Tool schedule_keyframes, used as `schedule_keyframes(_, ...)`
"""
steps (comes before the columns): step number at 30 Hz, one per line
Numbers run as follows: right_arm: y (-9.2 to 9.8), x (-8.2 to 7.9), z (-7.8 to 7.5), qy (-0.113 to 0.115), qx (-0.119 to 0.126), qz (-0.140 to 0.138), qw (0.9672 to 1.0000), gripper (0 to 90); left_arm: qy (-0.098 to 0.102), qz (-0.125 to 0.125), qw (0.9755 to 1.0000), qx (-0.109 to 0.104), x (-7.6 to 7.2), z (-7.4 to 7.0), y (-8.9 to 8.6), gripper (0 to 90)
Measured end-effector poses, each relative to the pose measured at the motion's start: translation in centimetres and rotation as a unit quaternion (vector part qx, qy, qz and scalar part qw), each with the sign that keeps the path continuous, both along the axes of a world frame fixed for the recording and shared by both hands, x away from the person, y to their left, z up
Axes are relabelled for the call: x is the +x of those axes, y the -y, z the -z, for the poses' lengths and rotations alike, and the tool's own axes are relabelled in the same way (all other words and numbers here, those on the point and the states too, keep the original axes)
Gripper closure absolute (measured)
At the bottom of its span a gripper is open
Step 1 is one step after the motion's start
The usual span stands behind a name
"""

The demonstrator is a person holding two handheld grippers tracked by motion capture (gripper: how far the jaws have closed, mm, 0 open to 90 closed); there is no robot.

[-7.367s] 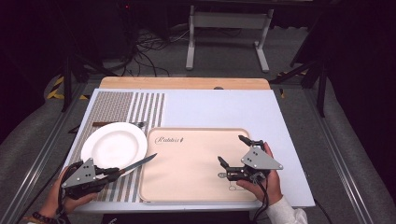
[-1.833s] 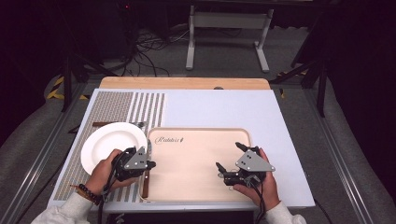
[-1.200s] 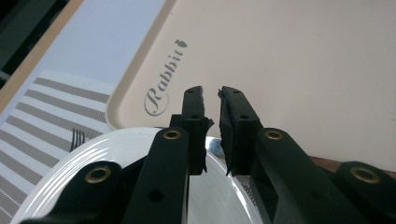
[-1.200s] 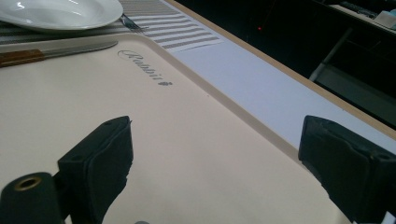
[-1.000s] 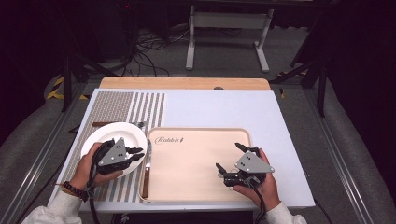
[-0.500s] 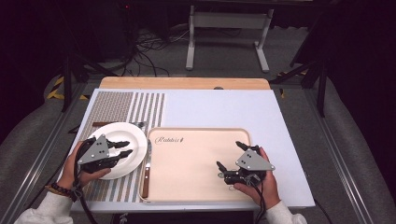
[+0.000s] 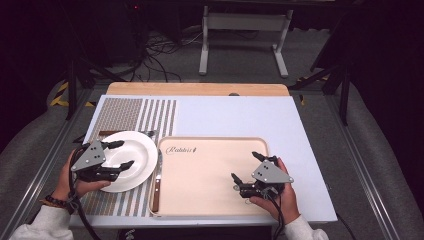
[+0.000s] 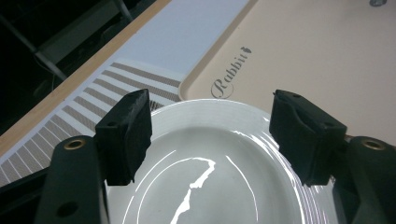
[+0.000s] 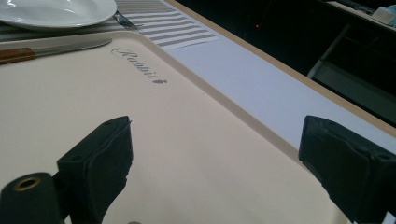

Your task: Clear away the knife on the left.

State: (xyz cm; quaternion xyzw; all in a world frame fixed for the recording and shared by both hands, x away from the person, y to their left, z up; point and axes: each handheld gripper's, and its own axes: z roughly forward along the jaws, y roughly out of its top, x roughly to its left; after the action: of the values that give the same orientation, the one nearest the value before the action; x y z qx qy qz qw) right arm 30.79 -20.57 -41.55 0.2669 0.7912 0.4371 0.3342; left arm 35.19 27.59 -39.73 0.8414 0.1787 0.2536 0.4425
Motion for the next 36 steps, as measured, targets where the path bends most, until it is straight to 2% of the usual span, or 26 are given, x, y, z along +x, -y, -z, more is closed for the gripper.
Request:
schedule_keyframes(1, 0.0, 0.0, 0.0, 0.0, 0.002, 0.001, 1.0, 10.9, 0.001, -0.001, 1.0, -0.005, 0.1, 0.0, -0.1, 23.3)
schedule_keyframes(3, 0.0, 0.1, 0.0, 0.0, 0.002, 0.001, 1.0, 10.9, 0.001, -0.006, 0.9999, -0.014, 0.2, 0.0, -0.5, 22.6)
schedule_keyframes(4, 0.0, 0.1, 0.0, -0.001, 0.003, 0.001, 1.0, 10.8, 0.002, -0.011, 0.9998, -0.016, 0.3, 0.0, -0.6, 16.2)
schedule_keyframes(6, 0.0, 0.2, 0.0, -0.002, 0.003, 0.001, 1.0, 10.8, -0.002, -0.022, 0.9992, -0.032, 0.4, 0.2, -1.0, 14.2)
schedule_keyframes(9, 0.0, 0.1, 0.0, -0.002, 0.001, 0.0, 1.0, 10.6, 0.0, -0.035, 0.9989, -0.031, 0.6, 0.1, -1.8, 10.8)
schedule_keyframes(12, 0.0, 0.2, 0.0, -0.001, 0.003, 0.002, 1.0, 10.6, -0.003, -0.043, 0.9983, -0.038, 0.7, 0.1, -2.5, 9.8)
schedule_keyframes(20, 0.0, 0.2, 0.0, -0.003, 0.004, 0.004, 1.0, 10.6, -0.005, -0.062, 0.9975, -0.031, 0.8, 0.1, -4.3, 9.2)
schedule_keyframes(27, -0.2, 0.3, 0.0, -0.003, 0.002, 0.001, 1.0, 10.6, -0.007, -0.074, 0.9965, -0.039, 0.8, 0.1, -5.5, 10.6)
schedule_keyframes(30, -0.2, 0.3, 0.0, -0.003, 0.002, 0.0, 1.0, 10.6, -0.005, -0.078, 0.9963, -0.035, 0.9, 0.0, -6.0, 12.4)
schedule_keyframes(32, -0.1, 0.3, 0.0, -0.002, 0.002, 0.001, 1.0, 10.6, -0.008, -0.072, 0.9967, -0.039, 1.0, -0.1, -6.6, 13.3)
schedule_keyframes(35, -0.1, 0.3, -0.1, -0.002, 0.004, 0.001, 1.0, 10.7, -0.008, -0.088, 0.9951, -0.044, 1.4, -0.3, -7.4, 13.5)
schedule_keyframes(36, 0.0, 0.4, -0.1, -0.004, 0.005, 0.001, 1.0, 10.8, -0.012, -0.09, 0.9952, -0.036, 1.7, -0.4, -7.8, 13.4)
